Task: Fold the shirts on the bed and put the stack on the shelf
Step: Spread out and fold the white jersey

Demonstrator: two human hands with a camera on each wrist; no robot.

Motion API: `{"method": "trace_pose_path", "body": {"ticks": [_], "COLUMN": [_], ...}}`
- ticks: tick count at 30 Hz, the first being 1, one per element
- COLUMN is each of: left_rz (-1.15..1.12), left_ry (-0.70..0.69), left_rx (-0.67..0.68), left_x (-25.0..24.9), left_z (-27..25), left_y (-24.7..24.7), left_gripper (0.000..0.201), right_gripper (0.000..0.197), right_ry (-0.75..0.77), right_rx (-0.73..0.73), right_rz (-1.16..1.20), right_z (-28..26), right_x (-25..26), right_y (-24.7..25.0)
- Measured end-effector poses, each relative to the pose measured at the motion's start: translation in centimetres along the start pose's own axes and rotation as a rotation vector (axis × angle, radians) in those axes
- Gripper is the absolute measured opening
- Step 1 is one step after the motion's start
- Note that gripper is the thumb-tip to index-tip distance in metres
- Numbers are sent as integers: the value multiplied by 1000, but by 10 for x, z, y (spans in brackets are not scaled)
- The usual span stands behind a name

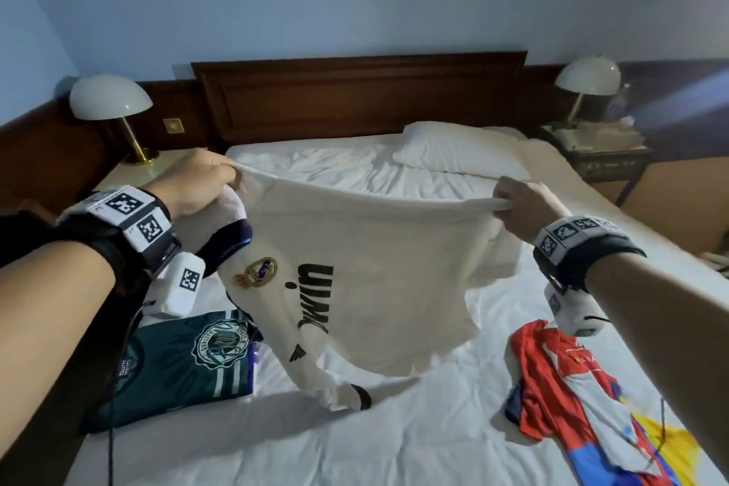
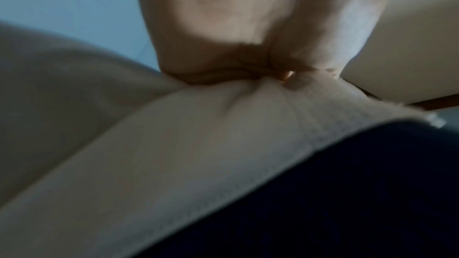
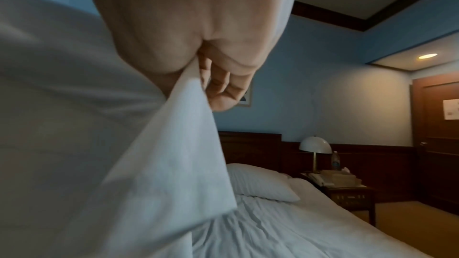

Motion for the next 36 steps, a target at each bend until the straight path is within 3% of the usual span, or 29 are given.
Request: {"method": "trace_pose_path", "body": {"ticks": [2,5,11,17,23,28,32,36], "left_rz": [-48,2,105,106,11,-53,143,410], "left_ry": [-10,-50,-84,-85,-56,17,-32,-95], "left_rx": [40,70,-71,-122,41,67,164,449], "left_x": [2,1,-6,-11,-16,-30,-38,-26], "left_z": [3,7,18,28,34,38,40,64], "left_y": [-1,-3,-1,-7,-19,-29,-40,-51], "left_gripper": [21,18,24,22,36,15,34,36], "right_gripper": [18,14,12,14,30,28,18,11], "right_ry": [-71,-40,59,45,-16,-78,-68,-19], "right_rx": [-6,86,105,182,116,62,237,399], "right_rz": [-12,-113,-121,-163,-152,-3,-93,-255], "right_z": [-1,-2,5,15,21,29,43,57], "right_x": [-7,-13,-19,-31,-45,-61,-68,-76], "right_y": [2,2,11,32,42,37,25,-1]}}
Point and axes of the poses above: each hand's wrist, its own z-axis towards the middle knuckle, its own y-axis out of the back of the hand, x = y × z, the point moved 2 cm from there along z, towards the middle knuckle, and after that the axes turned 7 degrees about y, right-handed, at the moved point
